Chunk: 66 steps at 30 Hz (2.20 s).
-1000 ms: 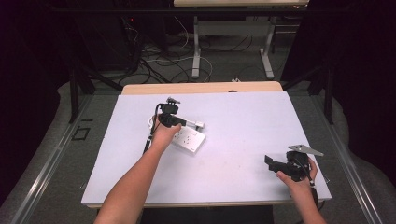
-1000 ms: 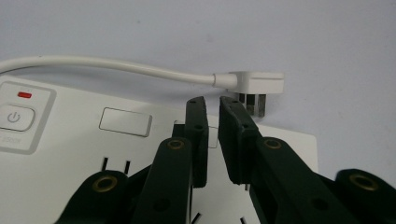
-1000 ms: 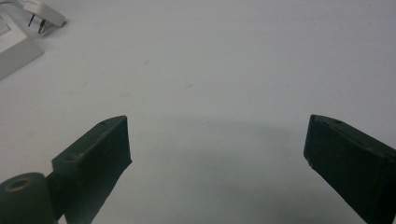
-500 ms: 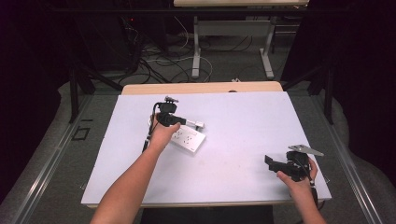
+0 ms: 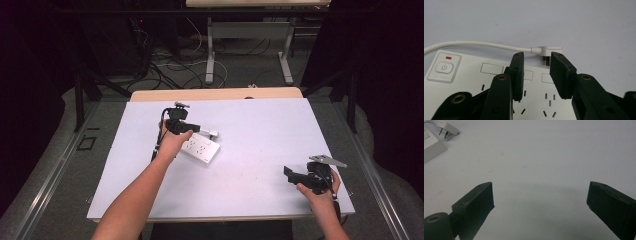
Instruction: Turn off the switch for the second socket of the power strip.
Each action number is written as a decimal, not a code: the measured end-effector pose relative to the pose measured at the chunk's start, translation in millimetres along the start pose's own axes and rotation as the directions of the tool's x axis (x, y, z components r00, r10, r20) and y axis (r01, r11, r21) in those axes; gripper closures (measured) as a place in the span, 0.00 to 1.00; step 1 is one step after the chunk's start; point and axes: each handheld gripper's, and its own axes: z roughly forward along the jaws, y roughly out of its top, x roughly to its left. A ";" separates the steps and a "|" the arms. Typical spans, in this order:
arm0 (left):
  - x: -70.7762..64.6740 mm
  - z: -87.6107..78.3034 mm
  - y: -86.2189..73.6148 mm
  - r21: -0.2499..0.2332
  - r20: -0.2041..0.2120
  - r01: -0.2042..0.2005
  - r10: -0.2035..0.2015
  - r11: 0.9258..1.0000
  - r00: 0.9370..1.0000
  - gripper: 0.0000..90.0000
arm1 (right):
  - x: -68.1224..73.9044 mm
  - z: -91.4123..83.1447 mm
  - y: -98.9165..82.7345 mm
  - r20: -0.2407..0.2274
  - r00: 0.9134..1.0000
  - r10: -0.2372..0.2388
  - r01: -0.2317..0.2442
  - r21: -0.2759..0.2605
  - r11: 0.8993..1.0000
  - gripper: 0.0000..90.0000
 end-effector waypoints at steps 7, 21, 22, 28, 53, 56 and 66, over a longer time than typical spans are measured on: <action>-3.6 -7.9 -1.0 -0.018 0.007 -0.004 0.004 1.000 1.000 0.63 | -0.9 0.2 -0.2 -0.003 1.000 -0.004 0.004 -0.011 1.000 0.07; -13.6 -22.4 -5.0 -0.065 0.028 -0.034 0.036 0.997 0.999 0.48 | -0.5 -0.5 -0.1 -0.002 1.000 0.000 0.000 -0.013 1.000 0.07; -14.0 -23.7 -5.3 -0.065 0.027 -0.044 0.046 0.997 0.999 0.47 | -0.2 0.0 -0.3 0.005 1.000 0.001 -0.001 -0.022 1.000 0.07; -17.7 -31.2 -8.9 -0.081 0.026 -0.074 0.076 0.994 0.997 0.43 | 0.2 -0.6 -0.4 0.003 1.000 0.009 -0.009 -0.017 1.000 0.07; -17.5 -58.6 -27.4 -0.141 0.044 -0.183 0.190 0.973 0.981 0.34 | 0.3 -0.9 -0.1 0.004 1.000 0.001 -0.001 -0.022 1.000 0.07; -16.3 -61.2 -31.5 -0.147 0.046 -0.177 0.185 0.973 0.982 0.31 | 0.7 -1.0 -0.1 0.004 1.000 0.001 -0.001 -0.022 1.000 0.07; -11.9 -69.8 -44.2 -0.153 0.056 -0.151 0.161 0.977 0.985 0.20 | 0.8 -1.6 0.1 -0.002 1.000 0.001 -0.001 -0.014 1.000 0.07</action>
